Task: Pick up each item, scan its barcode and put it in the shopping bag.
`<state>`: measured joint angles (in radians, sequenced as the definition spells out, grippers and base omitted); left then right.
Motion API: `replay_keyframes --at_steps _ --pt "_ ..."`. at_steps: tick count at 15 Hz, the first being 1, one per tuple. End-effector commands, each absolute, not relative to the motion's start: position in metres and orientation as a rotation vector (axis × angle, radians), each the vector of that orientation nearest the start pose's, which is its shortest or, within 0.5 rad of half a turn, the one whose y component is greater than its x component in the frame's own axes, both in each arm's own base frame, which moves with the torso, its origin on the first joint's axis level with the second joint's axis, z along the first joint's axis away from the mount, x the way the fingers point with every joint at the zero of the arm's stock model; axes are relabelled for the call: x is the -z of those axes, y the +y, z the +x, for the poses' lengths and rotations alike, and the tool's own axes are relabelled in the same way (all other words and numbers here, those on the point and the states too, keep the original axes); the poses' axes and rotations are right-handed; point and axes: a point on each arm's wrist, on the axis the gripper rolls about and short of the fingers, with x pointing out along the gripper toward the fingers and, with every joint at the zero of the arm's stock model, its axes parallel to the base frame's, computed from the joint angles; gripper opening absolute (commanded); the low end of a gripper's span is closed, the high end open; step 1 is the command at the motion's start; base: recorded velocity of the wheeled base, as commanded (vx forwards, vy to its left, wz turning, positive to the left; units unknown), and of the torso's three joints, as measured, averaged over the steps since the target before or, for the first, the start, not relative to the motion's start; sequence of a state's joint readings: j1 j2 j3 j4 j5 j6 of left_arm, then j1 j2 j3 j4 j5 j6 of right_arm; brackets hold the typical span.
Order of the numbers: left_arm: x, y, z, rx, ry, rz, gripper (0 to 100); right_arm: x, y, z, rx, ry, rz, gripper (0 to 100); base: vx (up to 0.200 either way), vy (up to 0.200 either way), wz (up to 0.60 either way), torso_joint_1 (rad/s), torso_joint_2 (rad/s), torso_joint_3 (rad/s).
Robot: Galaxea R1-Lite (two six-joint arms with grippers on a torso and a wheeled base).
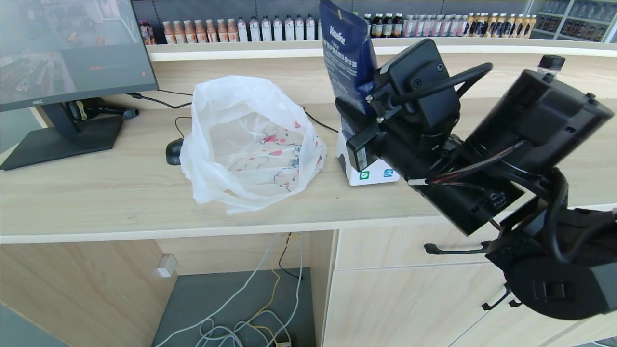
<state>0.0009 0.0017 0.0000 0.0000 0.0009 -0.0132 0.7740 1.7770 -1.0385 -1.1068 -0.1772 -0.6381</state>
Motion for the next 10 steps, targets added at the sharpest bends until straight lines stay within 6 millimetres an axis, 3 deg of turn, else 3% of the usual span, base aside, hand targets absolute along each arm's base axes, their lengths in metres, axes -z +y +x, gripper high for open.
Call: replay_keyframes --at_steps 1,10 --pt "-0.076 0.000 -0.023 -0.003 0.002 -0.014 100 -0.288 0.228 0.254 -0.461 -0.540 -0.474 0 0.000 0.000 0.00 0.000 0.00 0.000" --pt "-0.076 0.000 -0.023 -0.003 0.002 -0.014 100 -0.300 0.190 0.293 -0.650 -0.562 -0.745 0 0.000 0.000 0.00 0.000 0.00 0.000"
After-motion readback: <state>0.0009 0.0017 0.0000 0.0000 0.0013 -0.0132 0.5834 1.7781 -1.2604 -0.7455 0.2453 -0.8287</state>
